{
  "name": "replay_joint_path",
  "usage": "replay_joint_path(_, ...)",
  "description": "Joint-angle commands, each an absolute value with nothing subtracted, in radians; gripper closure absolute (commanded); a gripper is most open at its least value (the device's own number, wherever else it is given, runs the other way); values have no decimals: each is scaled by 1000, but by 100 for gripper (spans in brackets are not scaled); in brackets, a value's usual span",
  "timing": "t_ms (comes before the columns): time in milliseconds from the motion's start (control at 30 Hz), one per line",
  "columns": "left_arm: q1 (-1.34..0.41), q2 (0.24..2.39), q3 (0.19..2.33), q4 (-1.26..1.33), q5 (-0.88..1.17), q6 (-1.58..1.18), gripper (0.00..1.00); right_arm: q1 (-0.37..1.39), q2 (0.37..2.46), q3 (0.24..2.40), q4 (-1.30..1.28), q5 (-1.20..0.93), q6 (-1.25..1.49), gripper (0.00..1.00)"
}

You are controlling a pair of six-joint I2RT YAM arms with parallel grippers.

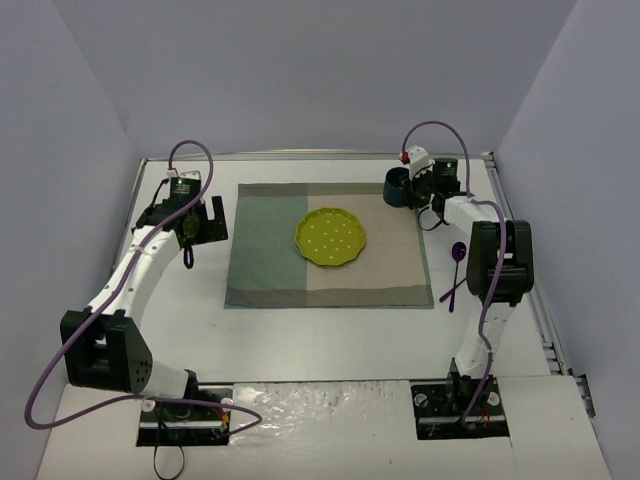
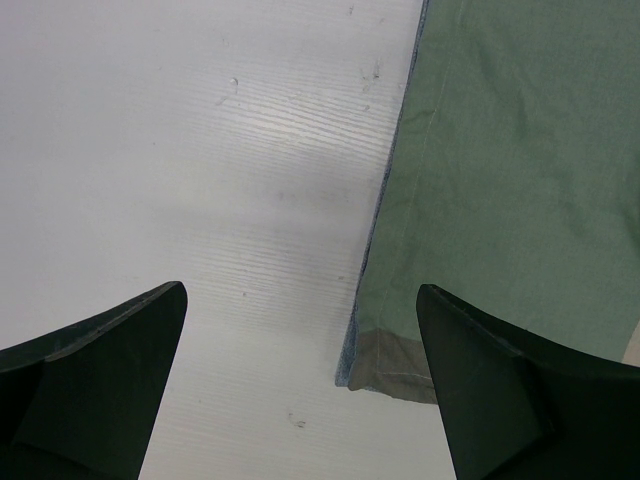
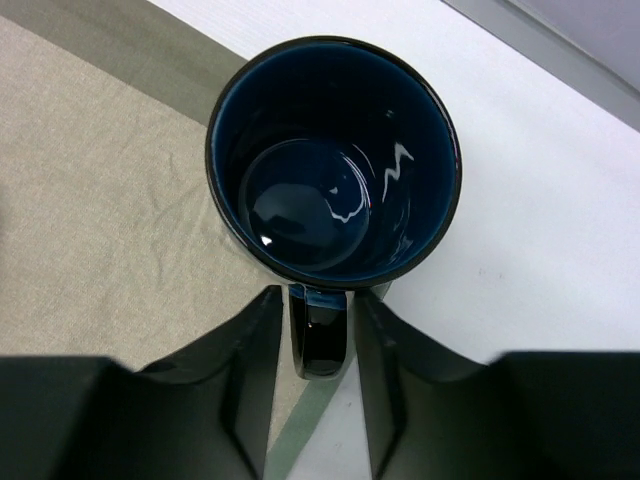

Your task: Set the dinner table for one person

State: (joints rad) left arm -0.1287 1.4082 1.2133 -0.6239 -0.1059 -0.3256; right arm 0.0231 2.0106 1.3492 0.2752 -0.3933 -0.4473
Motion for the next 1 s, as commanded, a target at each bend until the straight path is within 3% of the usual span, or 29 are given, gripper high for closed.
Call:
replay_joint_path(0,-121,1393,1226,-594,-121,-315,3,9,1962,1365,360,-401,-458,58)
replay_joint_path(67,-121,1394,1227,-597,-120,-315,3,6,1947,1359,354,-399,-447,48)
replay_joint_path(200,-121,1387,1227,-598,-121,-316,3,5,1871,1338,324,-362,-400,38)
replay_joint_path(433,-121,1362,1233,-604,-114,-319,3,5,1650,1210,303,-86,-56,27)
replay_joint_path(567,-121,1332,1235,-612,-118,-313,3,6,1489,1065,232,106,245,26)
replay_joint_path(767,-121,1298,1230,-603,-90,-323,3,6,1321,831,95,293,348,26)
replay_joint_path(967,-121,1281,1230,-604,-91,-322,3,-26,1288,746,63,304,368,29)
